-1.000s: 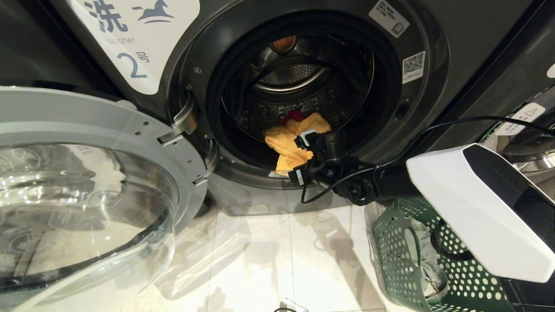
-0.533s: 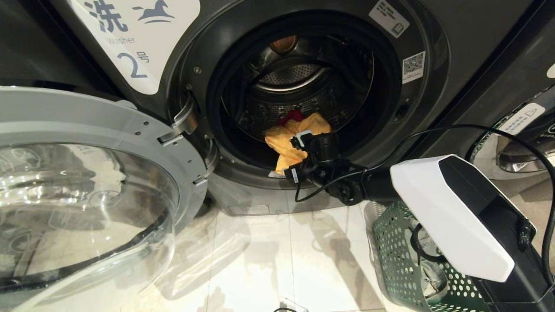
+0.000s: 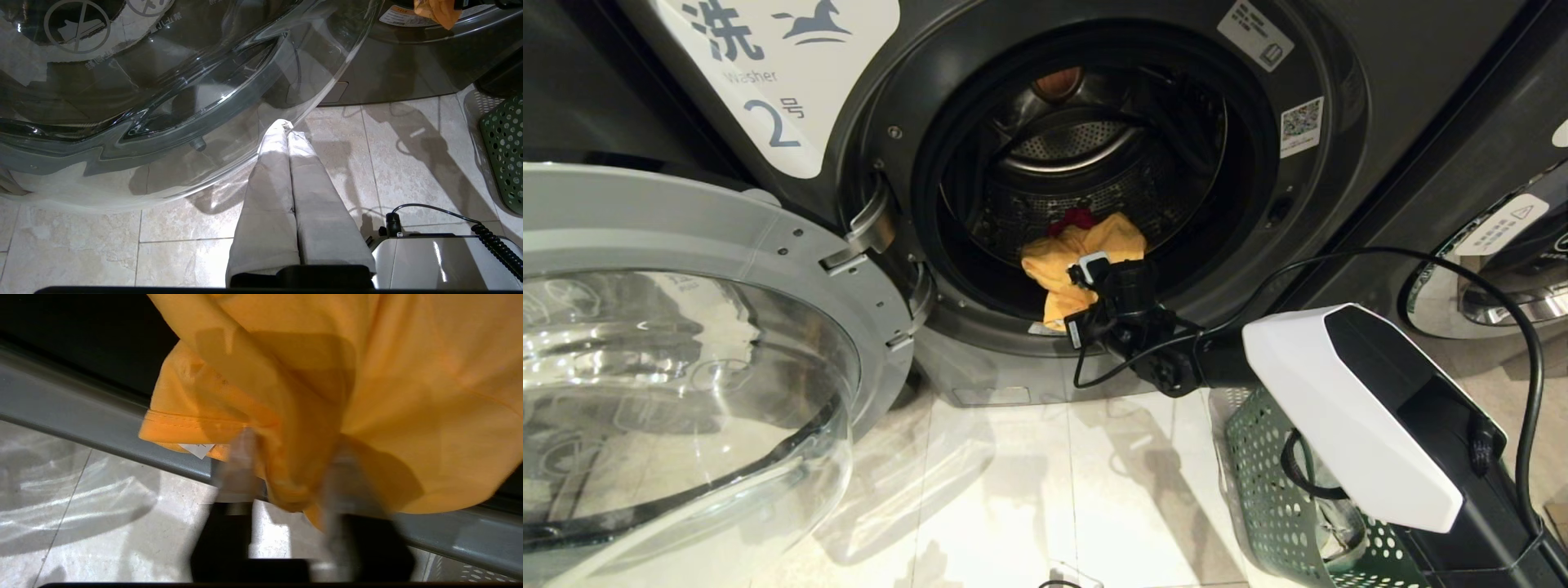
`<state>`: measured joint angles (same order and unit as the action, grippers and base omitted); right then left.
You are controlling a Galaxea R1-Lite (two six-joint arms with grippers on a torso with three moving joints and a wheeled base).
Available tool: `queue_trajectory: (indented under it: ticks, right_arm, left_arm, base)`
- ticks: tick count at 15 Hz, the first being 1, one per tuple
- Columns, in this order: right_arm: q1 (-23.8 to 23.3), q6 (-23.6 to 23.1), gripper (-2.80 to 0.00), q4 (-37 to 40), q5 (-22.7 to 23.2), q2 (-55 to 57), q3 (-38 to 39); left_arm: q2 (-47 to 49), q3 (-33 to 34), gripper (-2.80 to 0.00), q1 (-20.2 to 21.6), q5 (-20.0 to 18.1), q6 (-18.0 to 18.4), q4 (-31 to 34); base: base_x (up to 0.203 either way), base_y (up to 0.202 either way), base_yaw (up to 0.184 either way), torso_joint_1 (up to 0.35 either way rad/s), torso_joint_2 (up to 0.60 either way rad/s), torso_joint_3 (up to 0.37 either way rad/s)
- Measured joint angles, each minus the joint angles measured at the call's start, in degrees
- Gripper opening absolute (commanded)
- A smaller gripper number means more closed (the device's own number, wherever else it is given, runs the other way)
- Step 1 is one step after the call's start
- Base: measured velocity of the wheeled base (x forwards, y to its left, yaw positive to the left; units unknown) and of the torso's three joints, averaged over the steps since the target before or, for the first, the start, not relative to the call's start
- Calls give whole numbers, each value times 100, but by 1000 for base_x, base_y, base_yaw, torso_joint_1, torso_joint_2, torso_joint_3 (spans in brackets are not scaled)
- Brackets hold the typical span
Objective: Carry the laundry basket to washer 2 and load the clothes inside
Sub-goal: Place the clothes into the washing machine
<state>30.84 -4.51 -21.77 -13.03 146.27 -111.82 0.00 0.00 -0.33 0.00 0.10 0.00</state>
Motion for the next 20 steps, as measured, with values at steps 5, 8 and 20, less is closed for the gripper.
queue_trajectory:
  ticks: [5, 8, 20]
  right_arm:
    - [5, -11, -280, -357, -39, -5, 2]
    - [-69, -200, -280, -853, -39, -66, -6]
    - [-356, -885, -280, -2396, 44, -261, -68]
  left_arm:
    - [0, 0, -280, 0, 0, 0, 0]
    - [0, 0, -280, -2, 0, 0, 0]
    - [0, 0, -280, -2, 0, 0, 0]
  base:
    - [0, 0, 0, 0, 0, 0]
    - [0, 0, 0, 0, 0, 0]
    - [0, 0, 0, 0, 0, 0]
